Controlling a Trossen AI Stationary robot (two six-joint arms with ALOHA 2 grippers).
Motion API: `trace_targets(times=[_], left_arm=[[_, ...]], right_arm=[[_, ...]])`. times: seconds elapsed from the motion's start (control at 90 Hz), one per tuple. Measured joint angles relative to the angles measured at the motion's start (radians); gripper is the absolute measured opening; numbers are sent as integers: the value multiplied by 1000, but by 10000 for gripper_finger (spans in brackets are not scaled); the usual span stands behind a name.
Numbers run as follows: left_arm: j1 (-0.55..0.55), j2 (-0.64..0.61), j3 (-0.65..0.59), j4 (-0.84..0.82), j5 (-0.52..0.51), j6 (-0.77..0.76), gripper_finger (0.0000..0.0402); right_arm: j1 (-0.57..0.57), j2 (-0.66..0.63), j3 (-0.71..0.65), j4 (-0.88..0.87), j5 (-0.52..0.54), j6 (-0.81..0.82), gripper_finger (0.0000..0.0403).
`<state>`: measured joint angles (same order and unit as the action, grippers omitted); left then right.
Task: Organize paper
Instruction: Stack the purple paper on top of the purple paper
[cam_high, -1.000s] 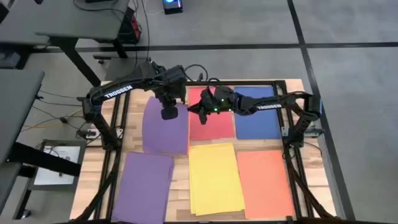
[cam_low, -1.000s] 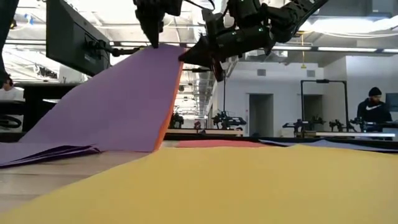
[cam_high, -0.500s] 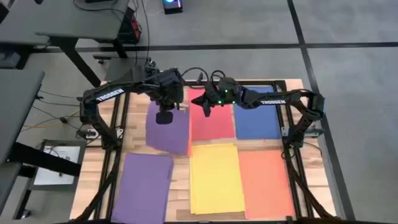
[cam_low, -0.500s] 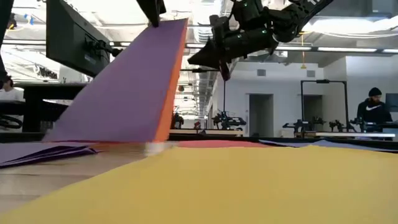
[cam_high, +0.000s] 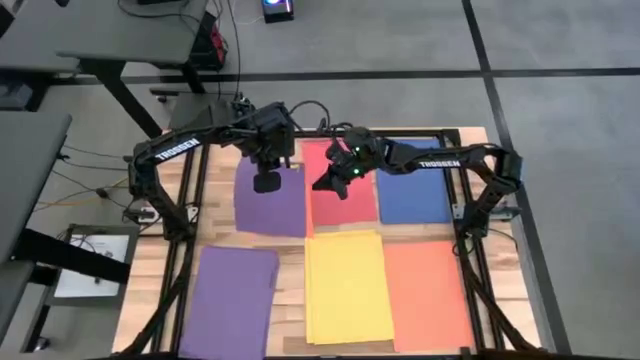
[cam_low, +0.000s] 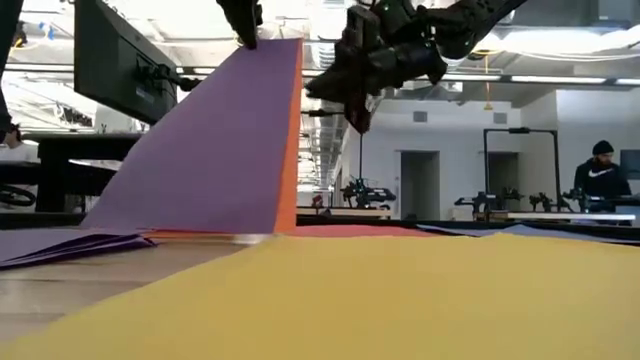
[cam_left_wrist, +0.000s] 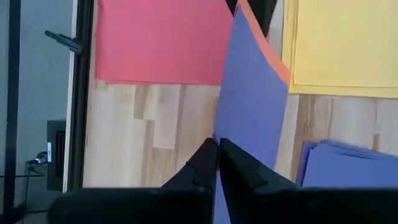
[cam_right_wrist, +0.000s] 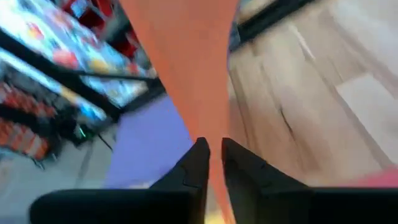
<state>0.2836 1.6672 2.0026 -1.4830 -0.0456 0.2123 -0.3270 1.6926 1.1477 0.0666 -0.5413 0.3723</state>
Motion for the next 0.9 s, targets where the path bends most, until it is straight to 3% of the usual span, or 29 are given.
trace_targets(times=[0.211, 0.356, 0.522, 0.711, 0.9], left_arm=[[-2, 0, 0, 0, 0, -11, 0], [0, 0, -1, 0, 1, -15, 0], [-5, 0, -1, 2, 1, -18, 0], [-16, 0, -1, 17, 4, -26, 0], [-27, 1, -1, 29, 52, -30, 0]], right_arm=[[65, 32, 0, -5, 46, -51, 136], [75, 30, 0, 17, 74, -67, 164], [68, 31, 0, 29, 194, -87, 162], [74, 31, 0, 50, 209, -93, 141], [77, 31, 0, 31, 305, -138, 128]])
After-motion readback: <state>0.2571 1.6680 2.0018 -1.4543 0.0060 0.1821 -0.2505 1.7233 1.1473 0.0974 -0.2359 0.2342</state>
